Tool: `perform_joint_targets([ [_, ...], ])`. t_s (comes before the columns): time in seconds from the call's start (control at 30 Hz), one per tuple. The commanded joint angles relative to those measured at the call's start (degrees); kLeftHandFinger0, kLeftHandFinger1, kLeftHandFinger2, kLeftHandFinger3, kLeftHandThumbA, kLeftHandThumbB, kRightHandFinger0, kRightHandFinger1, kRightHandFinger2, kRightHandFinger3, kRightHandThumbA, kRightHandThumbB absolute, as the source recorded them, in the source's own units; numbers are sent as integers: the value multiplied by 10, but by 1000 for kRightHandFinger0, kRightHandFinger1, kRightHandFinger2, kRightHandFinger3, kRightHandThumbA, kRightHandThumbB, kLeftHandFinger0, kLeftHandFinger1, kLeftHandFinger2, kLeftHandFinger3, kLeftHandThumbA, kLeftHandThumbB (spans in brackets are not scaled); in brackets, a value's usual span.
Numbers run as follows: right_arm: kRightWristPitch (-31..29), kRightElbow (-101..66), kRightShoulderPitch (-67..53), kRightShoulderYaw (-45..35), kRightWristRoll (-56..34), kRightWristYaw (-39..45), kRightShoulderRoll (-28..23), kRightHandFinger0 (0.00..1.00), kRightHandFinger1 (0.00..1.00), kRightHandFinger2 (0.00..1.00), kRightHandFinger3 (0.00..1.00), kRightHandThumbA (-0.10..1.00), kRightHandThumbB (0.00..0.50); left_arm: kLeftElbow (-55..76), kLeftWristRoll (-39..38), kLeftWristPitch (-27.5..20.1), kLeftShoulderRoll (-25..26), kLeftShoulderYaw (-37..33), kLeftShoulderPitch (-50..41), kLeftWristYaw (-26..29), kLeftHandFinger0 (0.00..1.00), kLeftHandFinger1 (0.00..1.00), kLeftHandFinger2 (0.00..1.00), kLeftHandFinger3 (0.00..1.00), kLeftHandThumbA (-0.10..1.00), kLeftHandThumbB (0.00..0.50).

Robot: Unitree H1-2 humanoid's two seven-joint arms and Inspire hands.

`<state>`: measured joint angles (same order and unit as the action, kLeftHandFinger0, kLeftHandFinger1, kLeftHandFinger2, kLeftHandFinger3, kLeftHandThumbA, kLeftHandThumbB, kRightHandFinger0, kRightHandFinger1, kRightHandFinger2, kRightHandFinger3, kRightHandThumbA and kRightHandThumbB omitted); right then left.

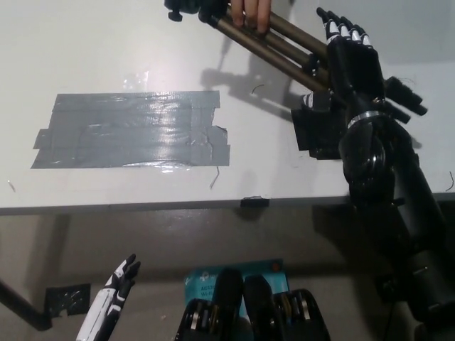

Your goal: A person hands a tripod to the robot which it grabs with its right hand and places in the middle of the table in front of it

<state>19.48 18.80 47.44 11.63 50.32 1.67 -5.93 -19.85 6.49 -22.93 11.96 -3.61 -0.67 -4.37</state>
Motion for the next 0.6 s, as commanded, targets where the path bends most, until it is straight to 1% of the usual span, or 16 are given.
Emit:
perform_joint_targets([
  [0.0, 0, 15, 65, 9, 1, -40, 6, 1000, 1000, 1000, 1000, 910, 454, 17, -4, -19, 5, -5, -11, -9, 1000, 1000, 1000, 1000, 1000, 325],
  [0.1, -9, 47, 90, 14, -5, -48, 9, 1000, 1000, 1000, 1000, 883, 468, 21, 1, -19, 5, -8, -15, -12, 1000, 1000, 1000, 1000, 1000, 303],
  [0.17, -19, 80, 104, 17, -8, -66, 11, 1000, 1000, 1000, 1000, 843, 477, 21, 5, -23, 4, -11, -20, -11, 1000, 1000, 1000, 1000, 1000, 302],
  [0.2, -31, 105, 111, 22, -6, -87, 10, 1000, 1000, 1000, 1000, 749, 451, 19, 5, -25, 4, -12, -21, -11, 1000, 1000, 1000, 1000, 1000, 306],
  [0.23, -51, 144, 121, 26, -4, -124, 11, 893, 880, 918, 1000, 526, 394, 21, 2, -24, 3, -12, -23, -13, 1000, 1000, 1000, 1000, 1000, 307],
  [0.27, -57, 156, 121, 30, -2, -143, 11, 404, 475, 606, 689, 280, 350, 23, 2, -25, 3, -13, -25, -13, 1000, 1000, 1000, 1000, 1000, 300],
  [0.3, -66, 174, 122, 34, 1, -173, 12, 107, 226, 382, 476, 45, 320, 25, 2, -29, 4, -14, -27, -12, 1000, 1000, 1000, 1000, 1000, 291],
  [0.33, -71, 182, 120, 36, 3, -193, 12, 21, 148, 324, 415, -42, 311, 27, 4, -31, 5, -15, -30, -12, 1000, 1000, 1000, 1000, 1000, 289],
  [0.37, -94, 202, 117, 44, 13, -245, 8, 1, 21, 198, 280, -98, 297, 32, 2, -26, 5, -16, -31, -14, 1000, 1000, 1000, 1000, 1000, 296],
  [0.4, -101, 206, 111, 47, 17, -264, 4, 0, 111, 405, 393, -100, 224, 35, 0, -23, 6, -16, -33, -15, 1000, 1000, 1000, 1000, 1000, 306],
  [0.43, -103, 206, 109, 49, 17, -268, 3, 0, 185, 535, 437, -100, 212, 36, 0, -22, 6, -16, -33, -16, 1000, 1000, 1000, 1000, 1000, 308],
  [0.47, -107, 207, 107, 50, 18, -276, 1, 0, 293, 674, 500, -100, 209, 36, 0, -22, 6, -16, -34, -15, 1000, 1000, 1000, 1000, 1000, 310],
  [0.5, -114, 206, 103, 51, 17, -285, -2, 23, 366, 732, 526, -100, 212, 36, 3, -23, 6, -17, -34, -14, 1000, 1000, 1000, 1000, 1000, 316],
  [0.53, -124, 196, 95, 50, 12, -291, -7, 68, 491, 828, 628, -100, 201, 38, 6, -21, 6, -19, -34, -15, 1000, 1000, 1000, 1000, 1000, 319],
  [0.57, -124, 195, 94, 51, 12, -294, -9, 119, 567, 870, 725, -100, 194, 37, 7, -22, 6, -20, -35, -15, 1000, 1000, 1000, 1000, 1000, 318],
])
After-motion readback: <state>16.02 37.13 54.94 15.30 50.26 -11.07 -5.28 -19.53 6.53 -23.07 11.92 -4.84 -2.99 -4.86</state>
